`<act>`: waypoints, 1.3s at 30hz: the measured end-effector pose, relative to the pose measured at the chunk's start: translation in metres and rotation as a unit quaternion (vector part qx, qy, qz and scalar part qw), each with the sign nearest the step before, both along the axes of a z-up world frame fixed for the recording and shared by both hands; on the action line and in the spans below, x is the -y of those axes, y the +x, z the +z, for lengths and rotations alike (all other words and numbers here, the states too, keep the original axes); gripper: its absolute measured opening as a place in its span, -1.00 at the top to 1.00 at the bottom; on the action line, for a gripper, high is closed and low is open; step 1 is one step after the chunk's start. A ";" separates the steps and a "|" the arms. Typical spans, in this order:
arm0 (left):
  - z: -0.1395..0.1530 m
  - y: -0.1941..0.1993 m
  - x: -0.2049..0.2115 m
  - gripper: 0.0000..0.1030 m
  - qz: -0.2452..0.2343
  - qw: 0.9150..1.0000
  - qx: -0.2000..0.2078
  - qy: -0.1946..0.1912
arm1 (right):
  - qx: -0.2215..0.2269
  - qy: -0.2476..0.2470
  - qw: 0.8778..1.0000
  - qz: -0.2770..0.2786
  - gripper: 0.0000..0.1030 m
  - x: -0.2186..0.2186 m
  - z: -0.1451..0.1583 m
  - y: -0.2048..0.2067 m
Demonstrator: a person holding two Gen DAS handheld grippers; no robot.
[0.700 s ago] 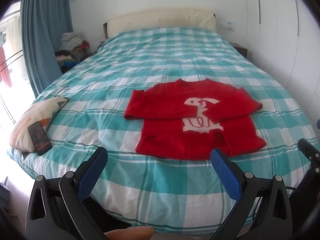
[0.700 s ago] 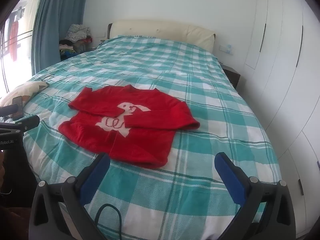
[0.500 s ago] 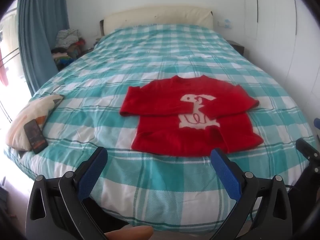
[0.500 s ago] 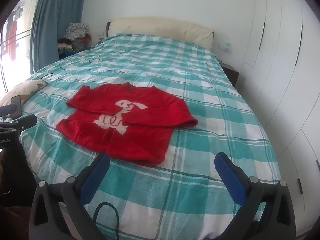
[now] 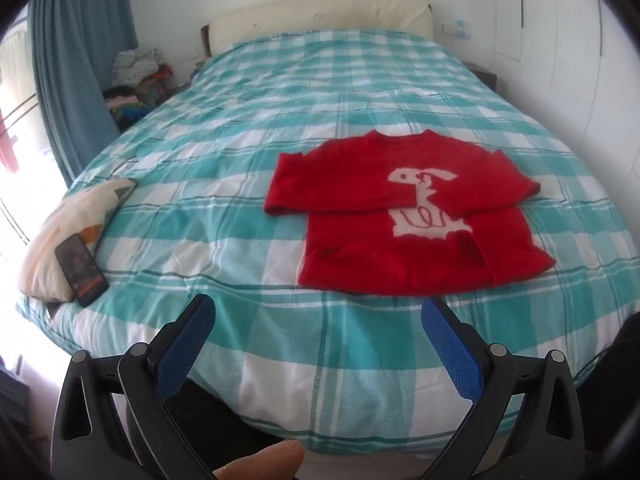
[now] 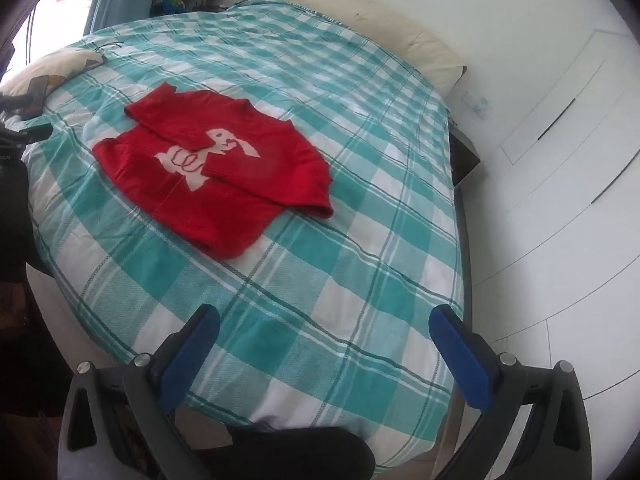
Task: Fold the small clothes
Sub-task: 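Move both grippers toward the red rabbit sweater on the bed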
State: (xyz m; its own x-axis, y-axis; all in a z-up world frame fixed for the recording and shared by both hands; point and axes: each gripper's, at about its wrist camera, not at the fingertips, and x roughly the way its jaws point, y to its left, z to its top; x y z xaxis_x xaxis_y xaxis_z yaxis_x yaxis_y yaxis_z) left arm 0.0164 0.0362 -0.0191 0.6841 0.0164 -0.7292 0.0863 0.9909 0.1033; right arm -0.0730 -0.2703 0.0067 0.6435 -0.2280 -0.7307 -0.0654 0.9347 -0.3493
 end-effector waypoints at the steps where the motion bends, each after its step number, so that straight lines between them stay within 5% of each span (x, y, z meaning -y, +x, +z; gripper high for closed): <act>1: -0.004 -0.001 0.000 -1.00 0.007 1.000 -0.003 0.003 | 0.001 0.031 0.999 -0.005 -1.00 -0.001 -0.007 0.002; 8: -0.018 0.000 -0.010 -1.00 0.021 1.000 -0.017 -0.013 | 0.030 0.186 0.980 -0.065 -1.00 -0.027 -0.066 0.013; 12: -0.025 0.013 -0.012 -1.00 0.016 0.999 -0.028 -0.023 | 0.032 0.223 0.972 -0.069 -1.00 -0.035 -0.083 0.022; 22: -0.046 0.042 -0.006 -0.99 -0.007 0.998 -0.052 -0.027 | 0.012 0.240 0.970 -0.020 -0.99 -0.041 -0.095 0.067; 39: -0.032 0.032 0.000 -0.99 0.007 1.000 -0.030 -0.005 | 0.018 0.222 0.975 -0.025 -0.99 -0.058 -0.089 0.061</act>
State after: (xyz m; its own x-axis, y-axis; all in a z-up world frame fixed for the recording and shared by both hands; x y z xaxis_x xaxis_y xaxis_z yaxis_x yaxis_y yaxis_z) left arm 0.0488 0.0361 -0.0515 0.6389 0.0189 -0.7690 0.0782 0.9929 0.0894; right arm -0.0123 -0.2125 -0.0822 0.6671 0.0740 -0.7413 -0.0117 0.9960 0.0888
